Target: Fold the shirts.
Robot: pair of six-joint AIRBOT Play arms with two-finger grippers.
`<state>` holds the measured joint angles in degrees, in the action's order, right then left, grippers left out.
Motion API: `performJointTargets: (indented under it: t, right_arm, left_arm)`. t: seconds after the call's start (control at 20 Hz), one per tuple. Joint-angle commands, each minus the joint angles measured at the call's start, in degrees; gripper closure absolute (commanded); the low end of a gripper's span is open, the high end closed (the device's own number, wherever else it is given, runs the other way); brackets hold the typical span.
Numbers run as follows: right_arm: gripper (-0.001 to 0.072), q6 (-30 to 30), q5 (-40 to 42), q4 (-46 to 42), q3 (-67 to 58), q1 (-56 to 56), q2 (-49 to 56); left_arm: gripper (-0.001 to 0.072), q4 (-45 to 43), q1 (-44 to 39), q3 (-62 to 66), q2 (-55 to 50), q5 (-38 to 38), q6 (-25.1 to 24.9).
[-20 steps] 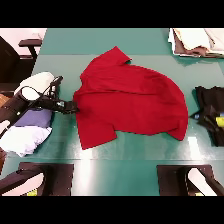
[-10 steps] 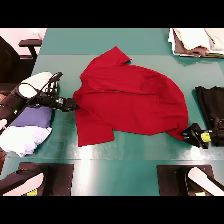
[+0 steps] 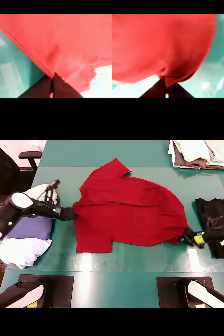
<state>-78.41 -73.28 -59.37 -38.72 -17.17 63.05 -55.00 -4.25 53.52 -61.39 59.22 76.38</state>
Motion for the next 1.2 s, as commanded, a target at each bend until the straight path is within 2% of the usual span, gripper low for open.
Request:
performJointTargets:
  t: [0.0, 0.2, 0.35, 0.45, 0.55, 0.7, 0.85, 1.0, 1.15]
  right_arm:
    - [0.0695, -0.2, -2.7, 1.9, -11.3, 2.0, -6.6]
    - [0.0695, -0.3, -3.9, 2.3, -35.1, 2.0, -13.3]
    - [0.0695, -0.9, -6.2, 2.1, -54.2, 2.0, -14.3]
    - [0.0694, -2.9, -8.6, -0.9, -65.7, 2.0, -13.5]
    - [0.0695, -5.4, -13.5, -5.9, -77.0, 2.0, -11.4]
    - [0.0695, -7.7, -21.4, -12.7, -90.0, 2.0, -7.2]
    - [0.0695, -8.2, -22.9, -14.2, -88.6, 2.0, -6.6]
    - [0.0695, -8.2, -21.8, -14.2, -74.9, 2.0, -7.4]
    - [0.0695, -8.1, -23.2, -14.5, -64.8, 4.0, -1.8]
  left_arm:
    - [0.0684, -4.5, 0.0, 9.2, 7.1, 3.0, 2.1]
    - [0.0684, -10.2, 0.0, 31.3, 14.1, 3.9, 3.4]
    - [0.0684, -12.2, 0.0, 50.2, 14.6, 4.8, 5.0]
    - [0.0685, -12.6, 0.0, 60.1, 14.6, 4.9, 7.9]
    - [0.0685, -12.9, 0.0, 66.8, 14.6, 4.3, 9.2]
    - [0.0686, -15.2, 0.0, 70.1, 14.6, 3.9, 10.9]
    - [0.0685, -17.5, 0.0, 66.7, 14.2, 6.5, 12.2]
    - [0.0684, -19.9, 0.0, 55.5, 11.3, 11.6, 13.7]
    - [0.0684, -19.6, 0.0, 43.1, 4.3, 13.3, 13.7]
